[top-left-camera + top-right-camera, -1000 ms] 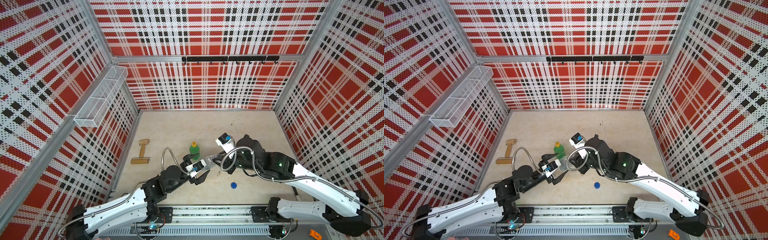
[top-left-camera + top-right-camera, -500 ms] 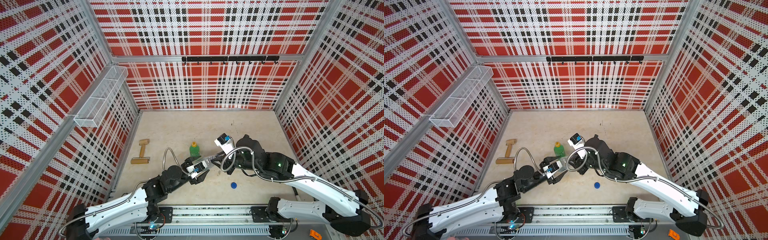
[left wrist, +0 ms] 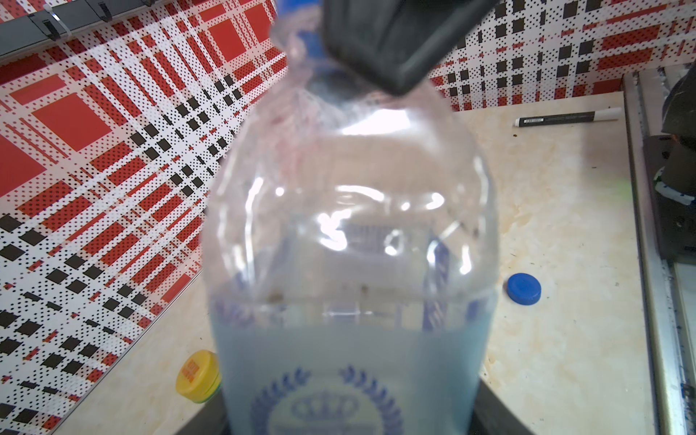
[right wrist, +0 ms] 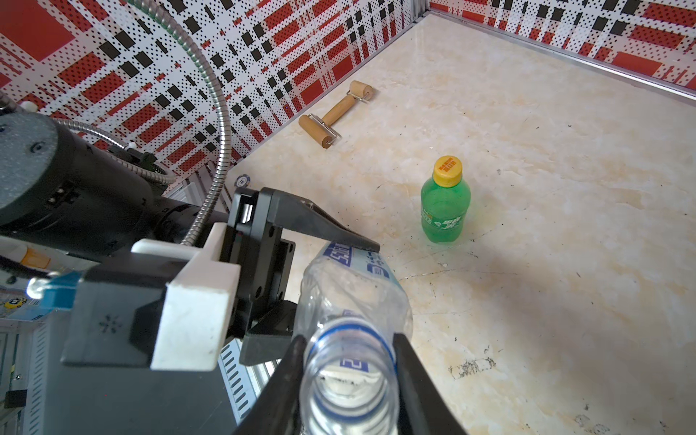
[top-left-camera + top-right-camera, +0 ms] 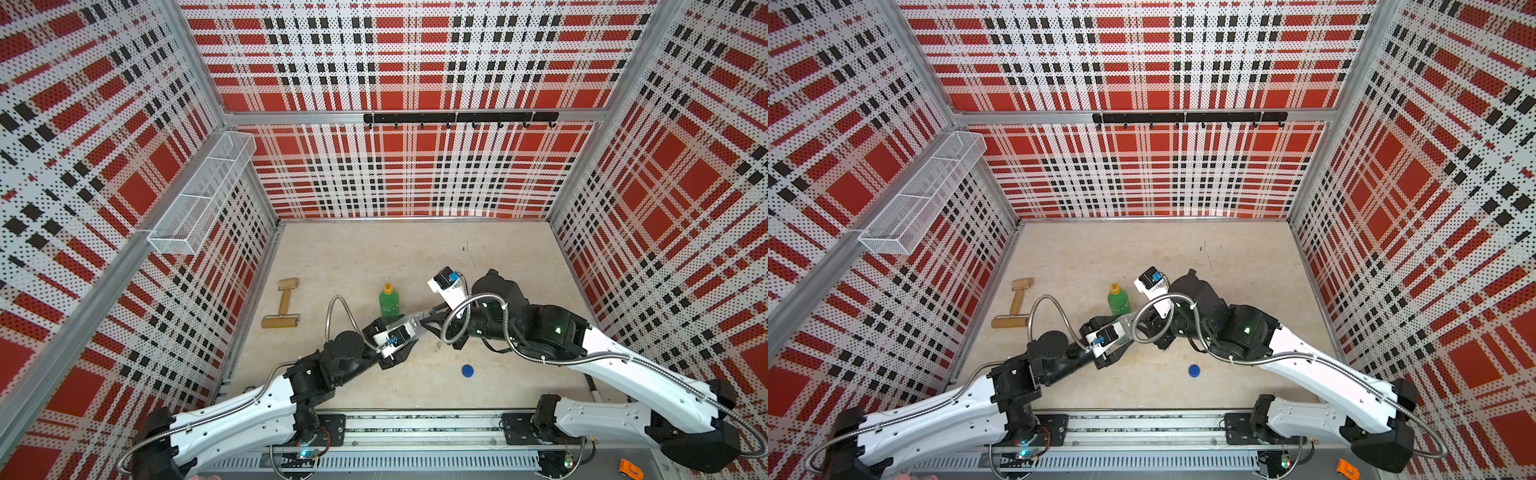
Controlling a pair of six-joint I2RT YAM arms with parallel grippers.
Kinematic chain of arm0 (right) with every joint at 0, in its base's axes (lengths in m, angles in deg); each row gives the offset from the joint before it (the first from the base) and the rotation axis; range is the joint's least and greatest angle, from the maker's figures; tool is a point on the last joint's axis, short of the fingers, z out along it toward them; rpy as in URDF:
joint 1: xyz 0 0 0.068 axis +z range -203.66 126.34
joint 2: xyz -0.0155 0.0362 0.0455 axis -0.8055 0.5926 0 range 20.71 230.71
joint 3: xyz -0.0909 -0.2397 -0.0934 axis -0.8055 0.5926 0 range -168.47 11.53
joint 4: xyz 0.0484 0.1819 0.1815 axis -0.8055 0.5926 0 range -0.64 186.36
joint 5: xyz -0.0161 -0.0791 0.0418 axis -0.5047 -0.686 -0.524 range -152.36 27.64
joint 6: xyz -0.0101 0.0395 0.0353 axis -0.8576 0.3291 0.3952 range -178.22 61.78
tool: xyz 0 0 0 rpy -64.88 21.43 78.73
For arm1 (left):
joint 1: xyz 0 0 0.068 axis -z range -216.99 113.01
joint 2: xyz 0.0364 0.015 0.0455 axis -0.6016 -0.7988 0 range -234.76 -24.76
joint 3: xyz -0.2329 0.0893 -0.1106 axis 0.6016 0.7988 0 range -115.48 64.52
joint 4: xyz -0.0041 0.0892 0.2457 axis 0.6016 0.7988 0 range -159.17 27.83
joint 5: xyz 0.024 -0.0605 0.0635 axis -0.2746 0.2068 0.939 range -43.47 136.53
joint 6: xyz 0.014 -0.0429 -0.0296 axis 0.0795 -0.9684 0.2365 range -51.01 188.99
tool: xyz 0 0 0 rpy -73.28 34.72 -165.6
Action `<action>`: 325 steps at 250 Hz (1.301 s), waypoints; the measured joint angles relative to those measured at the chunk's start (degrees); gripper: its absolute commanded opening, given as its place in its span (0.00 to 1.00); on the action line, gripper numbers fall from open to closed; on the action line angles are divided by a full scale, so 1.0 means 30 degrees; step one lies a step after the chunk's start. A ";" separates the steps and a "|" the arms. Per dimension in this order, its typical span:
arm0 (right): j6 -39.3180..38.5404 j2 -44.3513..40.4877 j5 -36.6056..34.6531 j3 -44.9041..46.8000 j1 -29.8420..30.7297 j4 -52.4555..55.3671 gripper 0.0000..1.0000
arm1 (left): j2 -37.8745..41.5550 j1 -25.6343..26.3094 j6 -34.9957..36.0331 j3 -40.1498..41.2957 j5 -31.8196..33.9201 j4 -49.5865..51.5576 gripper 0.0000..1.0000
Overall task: Screw on the bottle caps
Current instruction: Pass the plastic bottle.
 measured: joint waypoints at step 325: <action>-0.0372 -0.2047 -0.2550 -0.0233 0.0015 -0.0182 0.99 | 0.0379 -0.0015 -0.1115 0.0015 -0.0714 -0.0058 0.56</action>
